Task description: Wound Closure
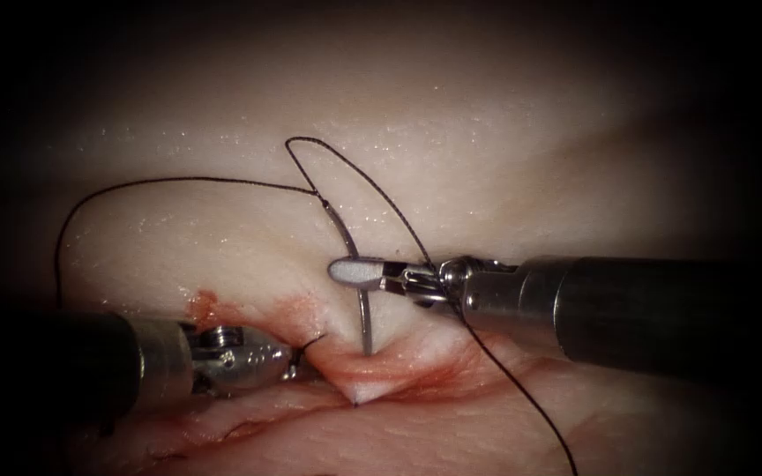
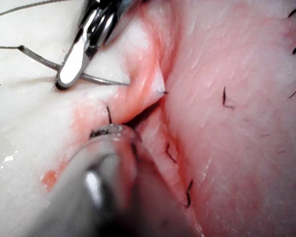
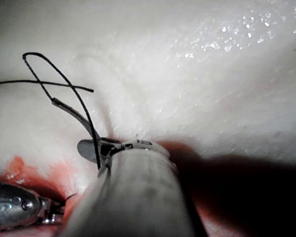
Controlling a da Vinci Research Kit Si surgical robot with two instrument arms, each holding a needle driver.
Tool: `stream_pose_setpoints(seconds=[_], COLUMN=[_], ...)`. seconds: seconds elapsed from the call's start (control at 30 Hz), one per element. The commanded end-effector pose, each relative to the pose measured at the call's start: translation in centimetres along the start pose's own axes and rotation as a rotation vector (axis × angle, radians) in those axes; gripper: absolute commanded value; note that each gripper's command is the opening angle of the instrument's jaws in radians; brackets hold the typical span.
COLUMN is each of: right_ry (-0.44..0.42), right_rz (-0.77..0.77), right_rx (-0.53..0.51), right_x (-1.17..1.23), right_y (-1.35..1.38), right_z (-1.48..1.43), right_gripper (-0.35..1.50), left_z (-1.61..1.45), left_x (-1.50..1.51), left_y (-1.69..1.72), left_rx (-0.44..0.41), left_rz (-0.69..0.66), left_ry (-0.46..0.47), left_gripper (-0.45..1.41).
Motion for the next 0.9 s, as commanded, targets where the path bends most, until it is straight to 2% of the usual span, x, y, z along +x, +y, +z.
stream_pose_setpoints(seconds=[0.03, 0.07, 0.1, 0.23, 0.33, 0.37, 0.73, 0.87, 0.9], right_ry=[0.016, 0.033, 0.033, 0.068, 0.069, 0.07, 0.084, 0.087, 0.081], right_rz=[-0.016, -0.026, -0.026, -0.042, -0.049, -0.054, -0.075, -0.06, -0.003], right_rx=[0.002, 0.001, 0.001, 0.008, 0.012, 0.022, 0.039, 0.051, 0.062], right_x=[0.19, 0.35, 0.35, 0.7, 0.8, 0.9, 1.22, 1.18, 1.07], right_y=[0.03, 0.02, 0.02, -0.04, -0.08, -0.14, -0.16, -0.14, -0.12], right_z=[0.05, 0.02, 0.02, -0.02, -0.01, 0.0, -0.08, -0.06, -0.02], right_gripper=[-0.35, -0.35, -0.35, -0.35, -0.35, -0.35, -0.35, -0.35, -0.35], left_z=[0.09, 0.08, 0.08, 0.07, 0.05, 0.02, -0.12, -0.12, -0.12], left_x=[0.02, 0.04, 0.04, 0.1, 0.13, 0.15, 0.25, 0.25, 0.24], left_y=[0.02, 0.03, 0.03, 0.07, 0.08, 0.08, 0.05, 0.05, 0.05], left_rx=[0.0, 0.0, 0.0, 0.001, -0.001, -0.004, -0.003, -0.003, -0.003], left_rz=[0.006, 0.004, 0.004, 0.008, 0.004, 0.002, -0.005, -0.005, -0.004], left_ry=[0.001, 0.0, 0.0, -0.001, -0.002, -0.002, 0.022, 0.022, 0.022], left_gripper=[0.22, 0.22, 0.22, 0.22, 0.22, 0.22, 0.2, 0.2, 0.2])
